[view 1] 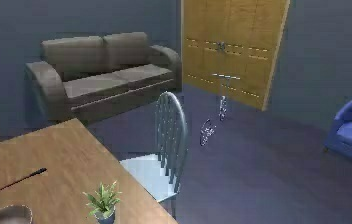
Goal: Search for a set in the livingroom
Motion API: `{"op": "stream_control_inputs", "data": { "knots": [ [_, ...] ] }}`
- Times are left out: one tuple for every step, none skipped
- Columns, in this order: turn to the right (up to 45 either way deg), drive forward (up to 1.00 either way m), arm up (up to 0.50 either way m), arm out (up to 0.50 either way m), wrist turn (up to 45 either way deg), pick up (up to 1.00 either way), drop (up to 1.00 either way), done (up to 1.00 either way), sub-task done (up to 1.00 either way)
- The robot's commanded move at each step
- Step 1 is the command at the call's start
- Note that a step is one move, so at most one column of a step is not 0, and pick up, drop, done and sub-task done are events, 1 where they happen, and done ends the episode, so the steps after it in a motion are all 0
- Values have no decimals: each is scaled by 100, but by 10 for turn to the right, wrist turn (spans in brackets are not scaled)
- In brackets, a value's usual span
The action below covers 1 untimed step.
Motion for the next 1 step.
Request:
{"op": "stream_control_inputs", "data": {
  "knots": [
    [420,0,0,0,0,0,0,0,0]
  ]
}}
